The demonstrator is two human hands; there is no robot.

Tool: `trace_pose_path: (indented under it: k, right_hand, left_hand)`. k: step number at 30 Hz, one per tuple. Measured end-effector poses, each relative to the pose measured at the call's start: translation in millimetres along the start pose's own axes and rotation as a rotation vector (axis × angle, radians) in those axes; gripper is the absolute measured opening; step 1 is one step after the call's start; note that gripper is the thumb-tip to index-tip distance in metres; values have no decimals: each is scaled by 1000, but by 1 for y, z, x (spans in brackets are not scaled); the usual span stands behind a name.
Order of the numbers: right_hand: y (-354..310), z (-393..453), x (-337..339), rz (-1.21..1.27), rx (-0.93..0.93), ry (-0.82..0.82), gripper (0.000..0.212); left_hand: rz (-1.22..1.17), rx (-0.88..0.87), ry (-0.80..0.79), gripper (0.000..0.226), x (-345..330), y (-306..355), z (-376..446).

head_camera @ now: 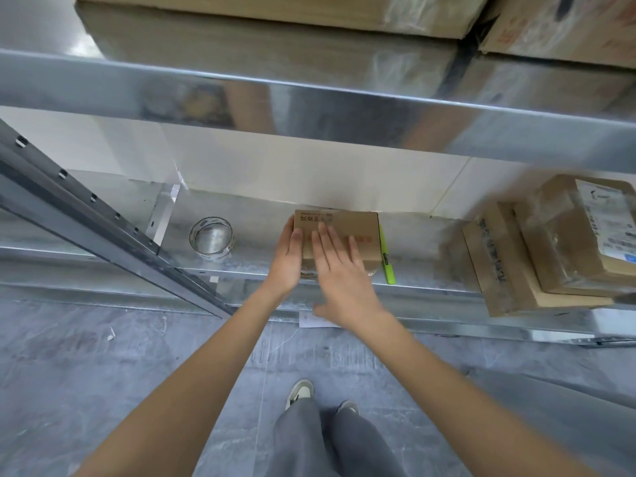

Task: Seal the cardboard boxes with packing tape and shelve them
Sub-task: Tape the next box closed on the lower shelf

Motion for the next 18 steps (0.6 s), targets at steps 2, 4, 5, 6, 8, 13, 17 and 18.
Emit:
trace_pose_path:
  k: [2,4,5,6,8,13,17,18]
  right_hand:
    - [-7,-16,-8,-1,20,49,124]
    - [-8,-18,-12,4,21,77,123]
    - [-7,-17,-11,17,34,82,121]
    - [-6,-17,-8,47,56,96,118]
    - [3,-18,0,135,79,128,110]
    - [69,-25,3,573,-328,211,96]
    - [83,-20,7,745,-329,303,75]
    - [84,-17,10,742,-340,328,75]
  left_hand:
    - [-31,17,-8,29,-3,-1,-1]
    - [-63,26,-24,30,-3,-5,2]
    - [-59,23,-29,30,-3,-5,3]
    - [-55,16,-35,31,-3,-3,4]
    - [-46,9,-33,30,-2,-3,4]
    - [-100,111,-37,37,-4,0,2]
    - [-177,214,-13,53,-5,5,-9]
    - [-118,226,19,58,1,5,-11]
Point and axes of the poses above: each hand's wrist, its own z-axis towards the middle knuckle, its own x-axis out of the back of the hand, y = z × x, the point moved 5 cm from there along z, towards the middle knuckle, and after that the axes turned 4 degrees about x, right-handed, at the moved point
